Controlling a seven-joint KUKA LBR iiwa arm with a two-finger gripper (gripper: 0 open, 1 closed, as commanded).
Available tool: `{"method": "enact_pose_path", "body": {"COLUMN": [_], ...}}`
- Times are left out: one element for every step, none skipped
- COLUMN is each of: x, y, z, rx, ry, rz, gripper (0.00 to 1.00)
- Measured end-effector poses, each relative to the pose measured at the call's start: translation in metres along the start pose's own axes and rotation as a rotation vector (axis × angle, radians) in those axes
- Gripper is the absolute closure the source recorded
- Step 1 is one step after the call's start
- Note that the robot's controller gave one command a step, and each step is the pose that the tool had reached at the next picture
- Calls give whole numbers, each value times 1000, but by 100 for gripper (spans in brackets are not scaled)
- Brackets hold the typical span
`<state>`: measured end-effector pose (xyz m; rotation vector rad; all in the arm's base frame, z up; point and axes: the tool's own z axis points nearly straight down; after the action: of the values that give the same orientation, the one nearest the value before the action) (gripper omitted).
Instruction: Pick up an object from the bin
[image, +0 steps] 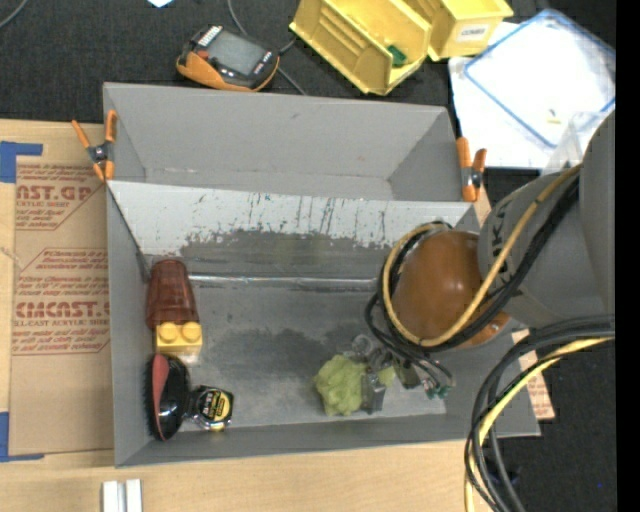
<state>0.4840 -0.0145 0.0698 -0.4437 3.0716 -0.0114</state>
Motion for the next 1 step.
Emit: {"method": "enact_pose_path", "body": {"x": [0], "y": [0], "z": [0], "rx": [0], "ry": [0], "rz": [0], "gripper": [100]}}
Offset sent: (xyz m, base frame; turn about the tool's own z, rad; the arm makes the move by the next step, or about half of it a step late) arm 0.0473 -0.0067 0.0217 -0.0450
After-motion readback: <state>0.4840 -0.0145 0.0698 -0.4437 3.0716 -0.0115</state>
